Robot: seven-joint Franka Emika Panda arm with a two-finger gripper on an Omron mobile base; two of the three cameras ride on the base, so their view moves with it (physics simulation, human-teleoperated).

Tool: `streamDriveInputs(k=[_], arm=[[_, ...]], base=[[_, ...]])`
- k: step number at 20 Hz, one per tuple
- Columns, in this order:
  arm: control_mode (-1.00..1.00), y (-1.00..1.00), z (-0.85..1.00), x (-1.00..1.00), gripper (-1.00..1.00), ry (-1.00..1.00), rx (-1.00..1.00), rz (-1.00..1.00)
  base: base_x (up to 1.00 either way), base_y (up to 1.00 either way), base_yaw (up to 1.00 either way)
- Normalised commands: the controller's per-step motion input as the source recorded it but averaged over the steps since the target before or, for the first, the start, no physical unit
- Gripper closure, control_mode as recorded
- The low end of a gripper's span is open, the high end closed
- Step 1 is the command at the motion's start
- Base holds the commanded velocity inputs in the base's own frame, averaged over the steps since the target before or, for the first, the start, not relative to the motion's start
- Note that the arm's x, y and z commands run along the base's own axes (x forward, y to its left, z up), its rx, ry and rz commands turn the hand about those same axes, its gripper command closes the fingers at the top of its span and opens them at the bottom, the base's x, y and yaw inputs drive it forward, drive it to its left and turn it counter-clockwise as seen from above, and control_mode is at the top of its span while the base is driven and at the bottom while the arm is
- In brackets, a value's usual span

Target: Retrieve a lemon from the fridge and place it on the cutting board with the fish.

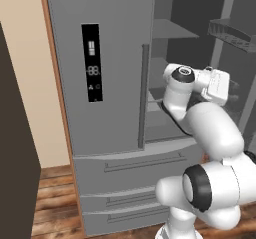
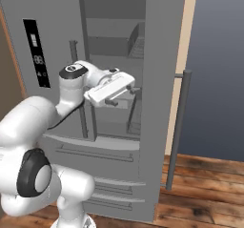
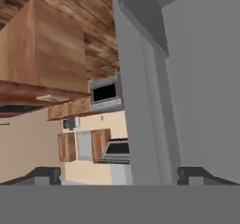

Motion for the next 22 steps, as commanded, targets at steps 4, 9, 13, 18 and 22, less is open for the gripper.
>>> streamDriveInputs(k=[4, 9, 13, 18, 22], arm=[[-1.0, 0.91, -0.01, 0.31, -1.0, -0.3, 0.14, -0.41], [-1.0, 0.1, -0.12, 0.63, -1.0, -0.42, 0.55, -0.59], [-1.0, 0.32, 0.0, 0.53, -1.0, -0.63, 0.36, -0.59], [-1.0, 0.96, 0.01, 0.08, -1.0, -0.75, 0.01, -0.45], [-1.0, 0.97, 0.08, 0.0, -1.0, -0.77, -0.09, -0.32]], base=[[0.0, 0.0, 0.0], [0.0, 0.0, 0.0], [0.0, 0.0, 0.0], [0.0, 0.0, 0.0], [0.0, 0.0, 0.0]])
